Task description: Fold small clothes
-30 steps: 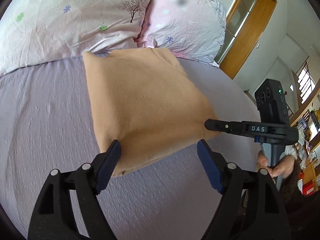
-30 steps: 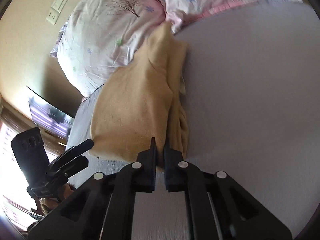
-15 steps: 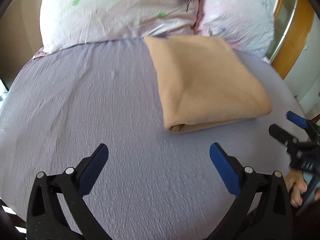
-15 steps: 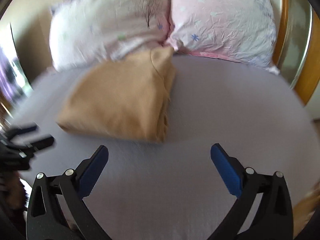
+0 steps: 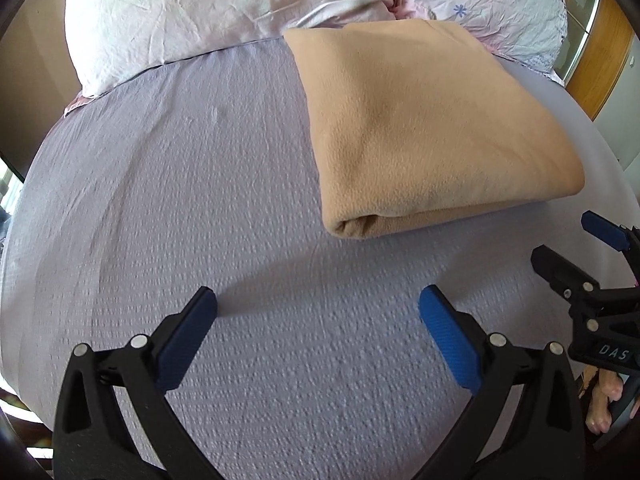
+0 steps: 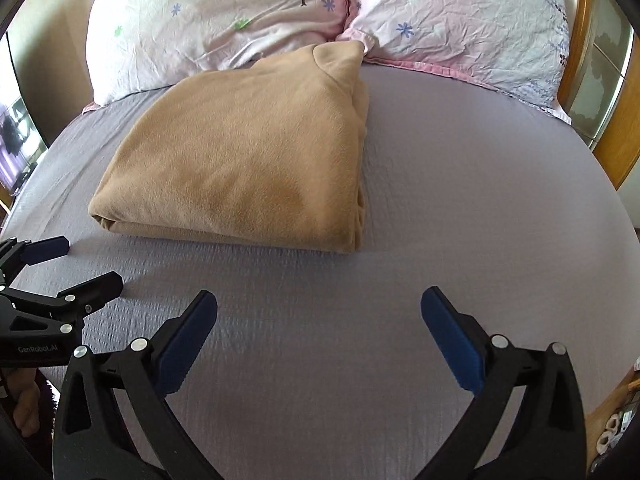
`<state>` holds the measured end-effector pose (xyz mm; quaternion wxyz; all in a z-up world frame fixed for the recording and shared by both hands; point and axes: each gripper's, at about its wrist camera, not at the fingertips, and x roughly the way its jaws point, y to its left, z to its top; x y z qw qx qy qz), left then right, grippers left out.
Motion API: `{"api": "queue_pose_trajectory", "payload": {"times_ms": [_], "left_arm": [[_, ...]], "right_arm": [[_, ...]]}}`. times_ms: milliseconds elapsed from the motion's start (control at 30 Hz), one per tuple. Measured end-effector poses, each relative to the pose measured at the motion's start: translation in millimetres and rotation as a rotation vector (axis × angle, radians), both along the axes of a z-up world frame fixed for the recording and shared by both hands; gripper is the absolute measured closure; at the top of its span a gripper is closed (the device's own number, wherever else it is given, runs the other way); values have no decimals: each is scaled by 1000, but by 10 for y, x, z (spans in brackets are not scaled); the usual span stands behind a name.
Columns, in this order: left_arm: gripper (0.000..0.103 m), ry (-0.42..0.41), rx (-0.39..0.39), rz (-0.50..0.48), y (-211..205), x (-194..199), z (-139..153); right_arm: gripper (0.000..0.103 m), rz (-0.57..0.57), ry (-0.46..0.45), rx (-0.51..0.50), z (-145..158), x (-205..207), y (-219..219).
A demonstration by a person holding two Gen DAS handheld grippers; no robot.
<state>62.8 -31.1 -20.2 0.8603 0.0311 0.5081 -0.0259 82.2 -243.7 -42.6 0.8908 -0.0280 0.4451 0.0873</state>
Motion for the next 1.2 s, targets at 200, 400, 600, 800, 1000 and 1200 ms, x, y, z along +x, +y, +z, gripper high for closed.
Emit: {"api": "queue_pose_trajectory", "payload": {"times_ms": [200, 400, 600, 800, 1000, 1200], "left_arm": [[2, 22, 1, 5, -10, 32, 7], [2, 31, 1, 3, -8, 47, 5], [2, 31, 1, 4, -6, 44, 3], [2, 30, 1, 3, -1, 45, 3], [2, 30, 1, 2, 1, 48, 3], [2, 30, 1, 2, 1, 50, 2]], "right_arm": [[1, -3, 25, -17, -41, 44, 57], [1, -4, 40, -20, -37, 55, 67], [1, -10, 45, -20, -33, 55, 68], [1, -12, 46, -20, -31, 56, 70], [1, -14, 46, -20, -34, 53, 74], [1, -15, 46, -21, -34, 52, 76]]}}
